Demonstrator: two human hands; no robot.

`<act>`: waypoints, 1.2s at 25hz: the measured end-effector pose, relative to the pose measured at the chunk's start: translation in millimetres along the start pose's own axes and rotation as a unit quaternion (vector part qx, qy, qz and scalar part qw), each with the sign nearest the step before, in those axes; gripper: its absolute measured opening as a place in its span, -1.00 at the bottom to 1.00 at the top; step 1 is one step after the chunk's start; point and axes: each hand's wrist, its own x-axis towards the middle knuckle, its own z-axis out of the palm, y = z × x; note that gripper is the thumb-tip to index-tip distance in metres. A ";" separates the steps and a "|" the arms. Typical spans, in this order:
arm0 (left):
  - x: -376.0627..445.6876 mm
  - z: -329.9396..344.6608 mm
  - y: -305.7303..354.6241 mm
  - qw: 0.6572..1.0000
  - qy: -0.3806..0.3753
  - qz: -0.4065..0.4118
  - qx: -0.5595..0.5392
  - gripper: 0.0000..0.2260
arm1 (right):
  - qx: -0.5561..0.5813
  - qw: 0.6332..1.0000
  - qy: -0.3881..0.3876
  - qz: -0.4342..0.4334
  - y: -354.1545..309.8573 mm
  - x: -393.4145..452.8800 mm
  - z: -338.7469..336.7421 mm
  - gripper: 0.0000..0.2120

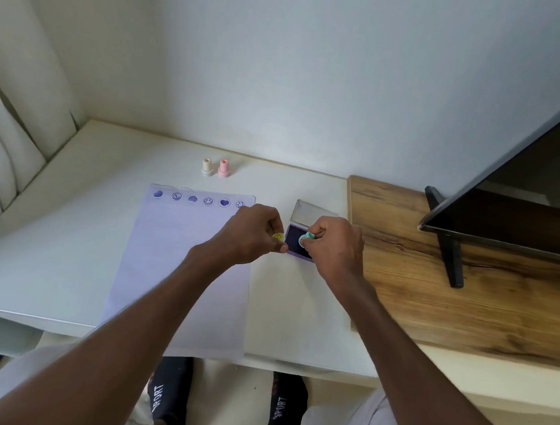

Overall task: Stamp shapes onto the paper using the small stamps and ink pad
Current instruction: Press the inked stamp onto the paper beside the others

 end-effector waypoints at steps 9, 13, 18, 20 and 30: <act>-12.2 -62.0 -9.4 0.884 0.113 -0.193 -0.411 -0.76 | 0.673 0.675 -0.138 0.269 -15.7 7.0 -30.6 -0.84; -24.6 -75.6 -41.3 0.953 0.099 -0.191 -0.212 -0.89 | 0.760 0.539 -0.241 0.272 -38.2 8.8 -24.7 -0.67; -51.1 -65.7 -84.6 0.971 0.010 -0.155 0.179 -0.36 | 0.755 0.528 -0.276 0.272 -66.0 4.8 -6.8 -0.72; -58.0 -58.3 -89.1 0.967 0.023 -0.173 0.187 -0.28 | 0.743 0.540 -0.281 0.277 -78.6 1.8 1.7 -0.77; -71.6 -130.1 -138.6 0.962 0.152 -0.206 0.090 -0.50 | 0.506 0.833 -0.198 0.099 -128.9 -16.9 71.5 -0.82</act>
